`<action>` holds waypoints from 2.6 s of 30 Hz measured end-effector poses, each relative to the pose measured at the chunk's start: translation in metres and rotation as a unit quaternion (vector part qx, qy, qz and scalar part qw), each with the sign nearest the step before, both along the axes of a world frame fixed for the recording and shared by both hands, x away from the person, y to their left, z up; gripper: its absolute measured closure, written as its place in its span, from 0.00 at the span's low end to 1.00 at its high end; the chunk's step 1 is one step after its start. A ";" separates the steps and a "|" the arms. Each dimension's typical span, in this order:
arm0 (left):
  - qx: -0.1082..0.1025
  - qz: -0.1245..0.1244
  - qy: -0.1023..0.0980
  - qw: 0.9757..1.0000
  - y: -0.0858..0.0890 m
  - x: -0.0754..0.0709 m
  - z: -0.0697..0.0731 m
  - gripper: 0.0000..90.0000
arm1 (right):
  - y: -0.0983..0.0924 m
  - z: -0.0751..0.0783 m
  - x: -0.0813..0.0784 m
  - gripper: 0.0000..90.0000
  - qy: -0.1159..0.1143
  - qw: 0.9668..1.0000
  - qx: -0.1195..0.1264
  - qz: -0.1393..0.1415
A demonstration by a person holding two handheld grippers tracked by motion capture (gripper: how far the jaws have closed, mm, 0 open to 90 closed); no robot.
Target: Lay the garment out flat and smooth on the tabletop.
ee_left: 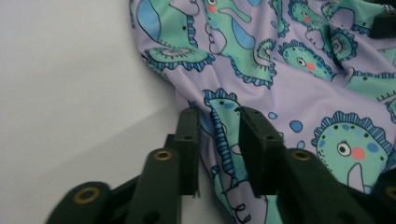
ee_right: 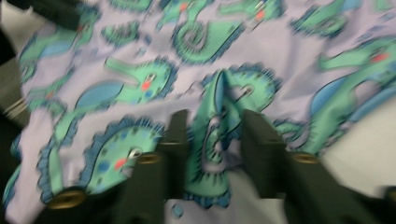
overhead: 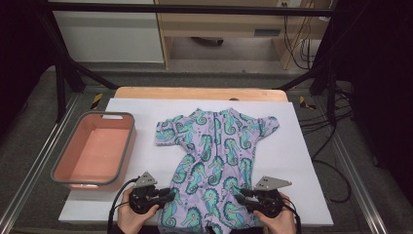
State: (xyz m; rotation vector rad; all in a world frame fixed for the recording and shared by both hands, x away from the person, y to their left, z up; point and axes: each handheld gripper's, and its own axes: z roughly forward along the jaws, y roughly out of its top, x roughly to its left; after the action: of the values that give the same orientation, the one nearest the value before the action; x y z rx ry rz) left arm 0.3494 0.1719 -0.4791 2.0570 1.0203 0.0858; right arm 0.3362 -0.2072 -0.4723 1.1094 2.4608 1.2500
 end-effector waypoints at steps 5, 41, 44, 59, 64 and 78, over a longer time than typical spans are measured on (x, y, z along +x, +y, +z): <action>-0.001 -0.014 0.005 1.000 -0.001 -0.006 0.003 0.97 | -0.010 0.006 -0.017 0.99 0.053 0.998 -0.017 0.007; -0.001 -0.013 -0.015 1.000 -0.019 -0.003 0.006 0.76 | -0.038 0.008 -0.028 0.67 -0.003 0.997 -0.026 -0.078; -0.010 0.008 -0.020 1.000 -0.015 0.008 0.009 0.71 | -0.037 0.008 -0.011 0.61 -0.028 0.995 -0.028 -0.089; 0.026 0.005 -0.006 1.000 -0.039 0.029 0.001 0.99 | -0.031 -0.009 0.033 0.98 -0.013 0.994 -0.050 -0.098; 0.029 0.011 -0.010 0.999 -0.031 0.031 0.005 1.00 | -0.034 -0.006 0.028 0.98 -0.005 0.995 -0.043 -0.094; -0.008 -0.002 -0.047 0.999 -0.020 0.029 0.005 0.69 | -0.050 0.005 0.050 0.62 -0.080 0.988 -0.027 -0.130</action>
State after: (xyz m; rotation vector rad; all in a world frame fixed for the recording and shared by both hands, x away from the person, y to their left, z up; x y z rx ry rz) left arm 0.3781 0.1518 -0.4743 2.0214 0.9572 0.1710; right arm 0.3858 -0.2577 -0.4670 1.2170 2.1403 1.1402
